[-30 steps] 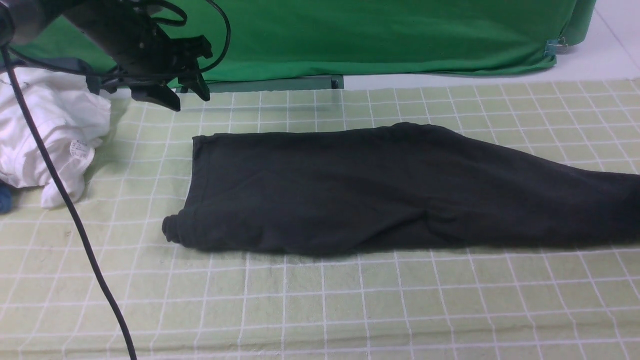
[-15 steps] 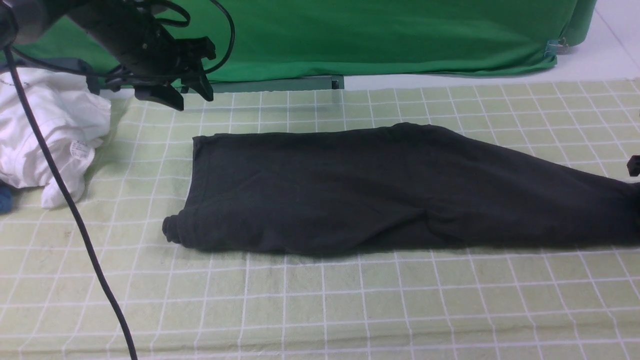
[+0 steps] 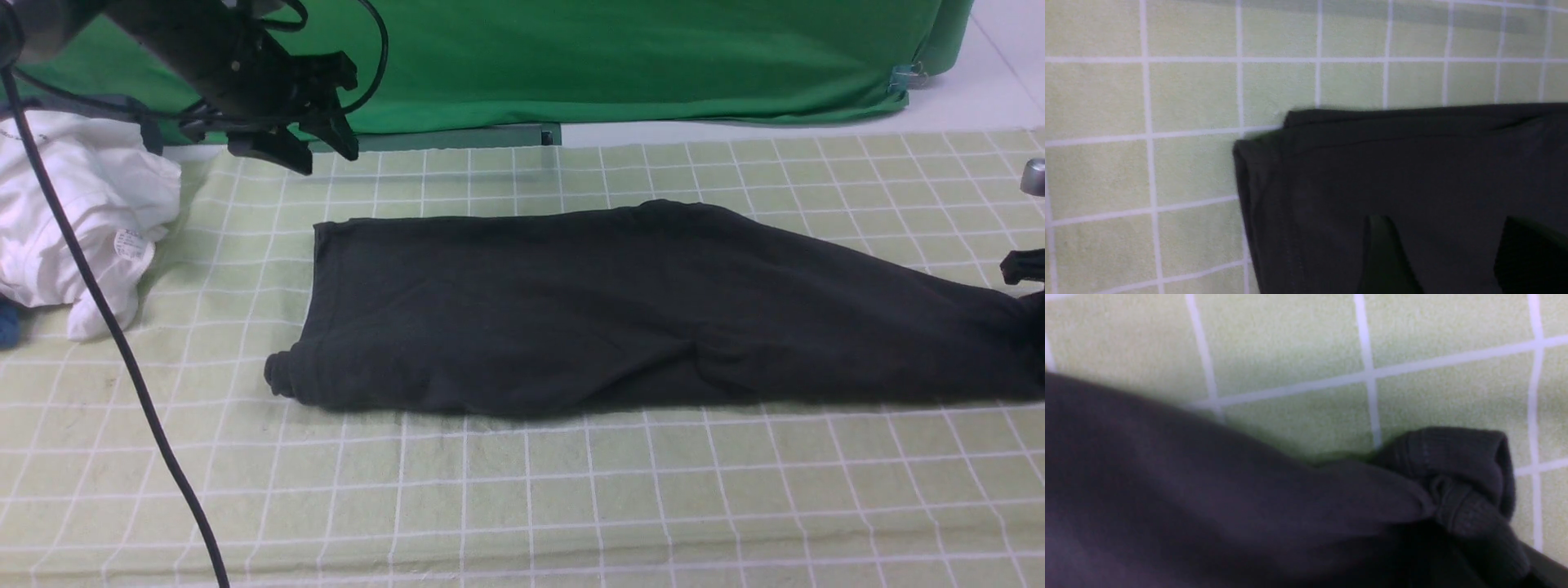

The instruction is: Fold a long-sleeved shirt over a green coffee tablecloth.

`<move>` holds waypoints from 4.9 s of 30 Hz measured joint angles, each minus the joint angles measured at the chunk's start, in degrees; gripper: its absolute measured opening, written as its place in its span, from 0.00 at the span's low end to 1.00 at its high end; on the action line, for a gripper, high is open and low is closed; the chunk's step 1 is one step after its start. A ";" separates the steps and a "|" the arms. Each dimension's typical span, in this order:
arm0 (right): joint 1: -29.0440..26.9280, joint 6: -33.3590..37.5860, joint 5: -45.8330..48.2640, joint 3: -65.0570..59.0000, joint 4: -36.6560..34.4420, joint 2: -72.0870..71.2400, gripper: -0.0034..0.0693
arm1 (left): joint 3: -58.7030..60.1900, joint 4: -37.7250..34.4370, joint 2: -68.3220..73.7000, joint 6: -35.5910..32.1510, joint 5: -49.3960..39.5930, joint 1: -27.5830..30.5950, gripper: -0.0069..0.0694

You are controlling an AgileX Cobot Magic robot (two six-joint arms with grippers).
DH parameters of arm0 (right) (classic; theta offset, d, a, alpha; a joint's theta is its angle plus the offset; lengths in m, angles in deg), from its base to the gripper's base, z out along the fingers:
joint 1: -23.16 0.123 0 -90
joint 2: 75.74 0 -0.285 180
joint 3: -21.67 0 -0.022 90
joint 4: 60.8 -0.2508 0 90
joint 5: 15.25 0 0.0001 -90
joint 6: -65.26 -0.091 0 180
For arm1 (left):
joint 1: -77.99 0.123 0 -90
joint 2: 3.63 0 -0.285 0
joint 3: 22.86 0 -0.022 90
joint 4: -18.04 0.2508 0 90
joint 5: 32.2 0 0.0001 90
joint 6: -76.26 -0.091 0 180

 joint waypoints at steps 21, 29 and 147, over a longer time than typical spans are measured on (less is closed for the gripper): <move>12.37 -7.59 1.38 -0.10 -11.89 -29.45 0.14 | 24.42 0.05 -23.50 -9.35 -1.79 -0.71 0.11; 40.46 -16.83 -20.14 -0.10 -14.39 -23.68 0.14 | 25.47 -4.46 -23.39 -7.60 -1.67 -0.71 0.11; 35.77 -5.00 -33.76 -66.28 6.85 -106.52 0.18 | 30.02 13.80 -23.00 -3.09 6.38 -9.27 0.20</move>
